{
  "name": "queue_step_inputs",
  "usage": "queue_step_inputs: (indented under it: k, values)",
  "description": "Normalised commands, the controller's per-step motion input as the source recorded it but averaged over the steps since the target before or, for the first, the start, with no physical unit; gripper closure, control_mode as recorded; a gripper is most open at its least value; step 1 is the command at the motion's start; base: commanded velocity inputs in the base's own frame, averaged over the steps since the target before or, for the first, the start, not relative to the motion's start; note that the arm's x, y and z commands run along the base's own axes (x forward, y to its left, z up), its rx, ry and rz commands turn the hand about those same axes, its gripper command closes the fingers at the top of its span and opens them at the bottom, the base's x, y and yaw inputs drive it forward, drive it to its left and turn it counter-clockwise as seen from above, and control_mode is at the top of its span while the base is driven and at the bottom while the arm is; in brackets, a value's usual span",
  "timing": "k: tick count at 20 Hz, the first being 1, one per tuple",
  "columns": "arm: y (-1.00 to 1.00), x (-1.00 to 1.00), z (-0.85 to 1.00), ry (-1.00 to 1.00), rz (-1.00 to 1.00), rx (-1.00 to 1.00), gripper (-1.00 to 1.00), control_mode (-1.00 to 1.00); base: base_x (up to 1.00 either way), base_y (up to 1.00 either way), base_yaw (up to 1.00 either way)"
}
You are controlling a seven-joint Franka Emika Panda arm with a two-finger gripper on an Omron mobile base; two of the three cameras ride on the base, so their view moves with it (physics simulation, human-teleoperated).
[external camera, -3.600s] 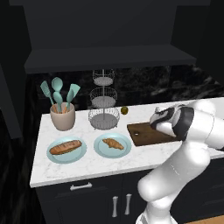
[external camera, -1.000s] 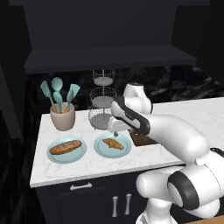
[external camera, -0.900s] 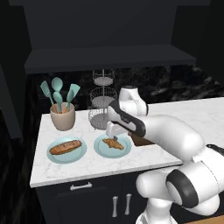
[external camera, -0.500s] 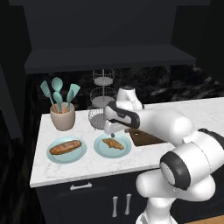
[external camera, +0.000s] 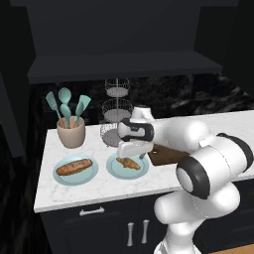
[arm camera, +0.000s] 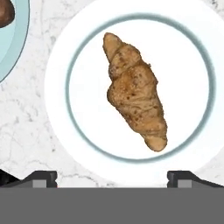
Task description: From the different types of pastries on the counter, select a croissant and place it on the cutting board. Then retrieve a jar of jam from the cabinet and place it alongside the croissant on the cutting board.
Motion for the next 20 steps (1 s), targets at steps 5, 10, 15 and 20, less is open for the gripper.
queue_step_inputs:
  k: [5,10,15,20]
  values:
    - [0.00,0.76,0.02,-0.09,0.00,0.00,-1.00,-1.00,0.00,0.00,0.00]
    - [0.01,0.00,-0.06,-0.03,0.00,0.02,-1.00,-1.00,0.00,0.00,0.00]
    - [0.01,-0.02,-0.60,0.01,0.00,-0.07,-1.00,-1.00,0.00,0.00,0.00]
    - [0.11,0.00,-0.19,0.00,0.01,0.00,-1.00,-1.00,0.00,0.00,0.00]
